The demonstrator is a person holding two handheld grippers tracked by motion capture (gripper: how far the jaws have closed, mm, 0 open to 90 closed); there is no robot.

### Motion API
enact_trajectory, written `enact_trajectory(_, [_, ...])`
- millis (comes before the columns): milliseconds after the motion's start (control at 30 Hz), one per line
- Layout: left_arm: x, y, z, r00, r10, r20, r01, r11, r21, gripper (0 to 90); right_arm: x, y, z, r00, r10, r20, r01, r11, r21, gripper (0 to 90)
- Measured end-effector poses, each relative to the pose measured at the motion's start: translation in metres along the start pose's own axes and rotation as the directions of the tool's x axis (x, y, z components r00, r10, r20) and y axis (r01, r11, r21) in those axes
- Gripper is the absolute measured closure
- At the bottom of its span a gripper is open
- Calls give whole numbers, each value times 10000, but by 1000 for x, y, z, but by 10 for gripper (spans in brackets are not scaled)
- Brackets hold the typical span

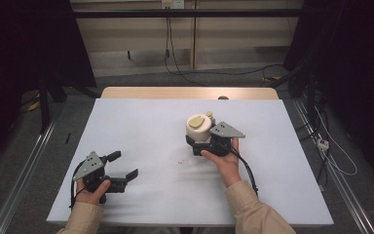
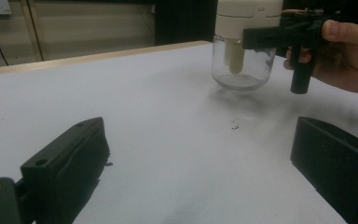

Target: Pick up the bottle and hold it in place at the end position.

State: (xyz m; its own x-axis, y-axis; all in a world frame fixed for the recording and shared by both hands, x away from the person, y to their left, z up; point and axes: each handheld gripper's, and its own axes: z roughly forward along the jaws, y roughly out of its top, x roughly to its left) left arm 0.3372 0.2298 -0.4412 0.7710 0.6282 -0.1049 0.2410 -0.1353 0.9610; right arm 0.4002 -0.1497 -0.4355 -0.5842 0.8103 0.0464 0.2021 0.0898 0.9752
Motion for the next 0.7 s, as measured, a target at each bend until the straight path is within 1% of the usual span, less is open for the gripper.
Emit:
enact_trajectory(133, [0, 0, 0, 10000, -6, 19, 6, 10000, -1, 34, 0, 1, 2, 10000, -51, -42, 50, 10000, -58, 58])
enact_trajectory(533, [-1, -1, 1, 10000, -43, 87, 43, 10000, 9, 34, -1, 1, 8, 9999, 59, -127, -60, 10000, -45, 59])
enact_trajectory(700, [-1, -1, 2, 10000, -62, 72, 62, 10000, 13, 34, -2, 1, 10, 9999, 28, -108, -29, 10000, -40, 59])
